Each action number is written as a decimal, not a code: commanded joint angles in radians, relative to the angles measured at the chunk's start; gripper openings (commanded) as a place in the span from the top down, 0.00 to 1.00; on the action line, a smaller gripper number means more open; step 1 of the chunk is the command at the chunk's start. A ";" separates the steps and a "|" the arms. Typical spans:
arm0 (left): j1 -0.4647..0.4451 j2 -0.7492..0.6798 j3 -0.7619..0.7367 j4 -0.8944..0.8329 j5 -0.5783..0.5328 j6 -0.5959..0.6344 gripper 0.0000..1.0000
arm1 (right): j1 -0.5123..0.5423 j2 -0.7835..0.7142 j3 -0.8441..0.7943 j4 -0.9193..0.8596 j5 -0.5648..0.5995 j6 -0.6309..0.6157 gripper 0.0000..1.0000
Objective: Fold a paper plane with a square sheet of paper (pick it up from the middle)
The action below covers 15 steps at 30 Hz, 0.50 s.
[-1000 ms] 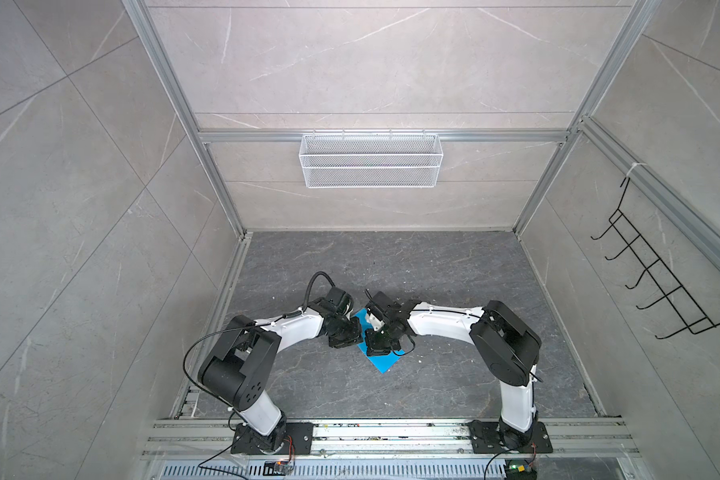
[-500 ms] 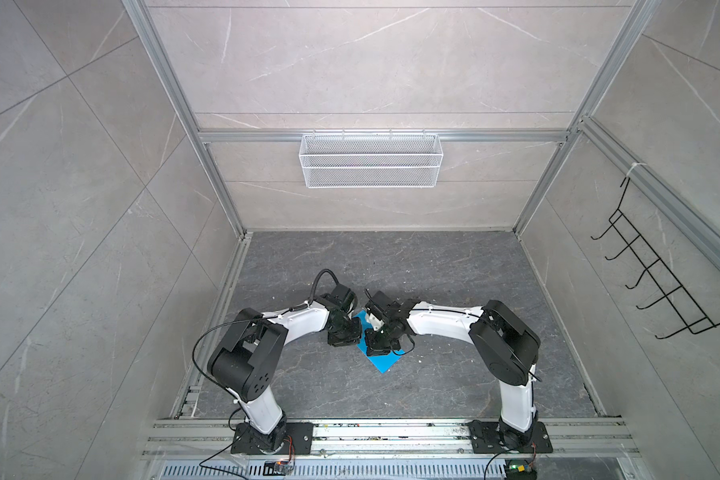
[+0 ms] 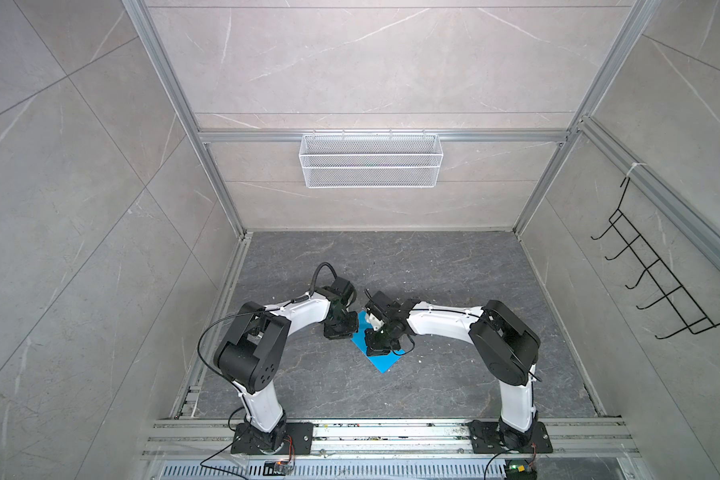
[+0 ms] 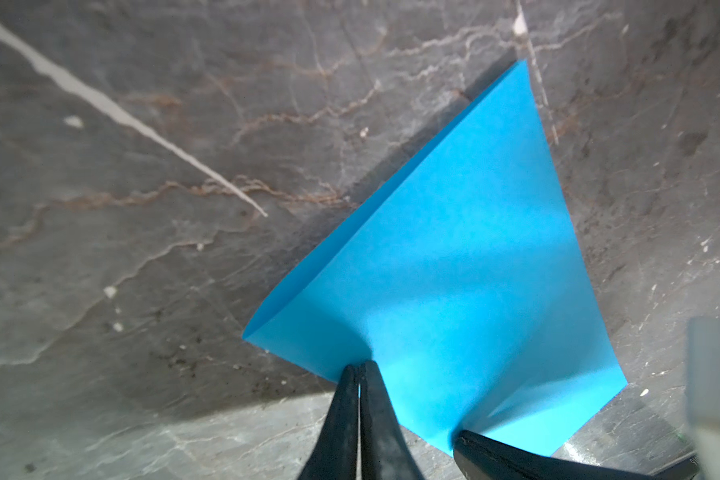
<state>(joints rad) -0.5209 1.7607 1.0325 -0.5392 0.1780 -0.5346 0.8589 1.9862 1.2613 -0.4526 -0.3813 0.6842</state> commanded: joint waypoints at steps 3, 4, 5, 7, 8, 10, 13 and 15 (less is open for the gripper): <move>0.030 0.041 0.016 -0.062 -0.149 0.038 0.90 | 0.006 0.053 -0.022 -0.040 0.033 -0.008 0.93; 0.033 0.040 0.018 -0.066 -0.156 0.041 0.90 | 0.006 0.052 -0.024 -0.041 0.032 -0.006 0.93; 0.037 0.040 0.021 -0.070 -0.160 0.046 0.90 | 0.005 0.051 -0.023 -0.039 0.032 -0.006 0.93; 0.048 0.042 0.029 -0.080 -0.177 0.057 0.90 | 0.006 0.051 -0.024 -0.038 0.032 -0.006 0.93; 0.054 0.043 0.034 -0.080 -0.181 0.062 0.90 | 0.005 0.051 -0.023 -0.037 0.031 -0.004 0.93; 0.066 0.050 0.046 -0.083 -0.189 0.070 0.90 | 0.005 0.051 -0.022 -0.034 0.029 -0.002 0.93; 0.082 0.058 0.070 -0.091 -0.210 0.084 0.90 | 0.005 0.048 -0.024 -0.031 0.028 -0.001 0.93; 0.099 0.061 0.093 -0.109 -0.238 0.089 0.89 | 0.006 0.039 -0.022 -0.026 0.026 -0.001 0.94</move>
<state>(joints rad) -0.4442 1.7958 1.0985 -0.5884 0.0280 -0.4831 0.8589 1.9862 1.2613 -0.4507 -0.3820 0.6842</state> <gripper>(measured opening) 0.104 0.066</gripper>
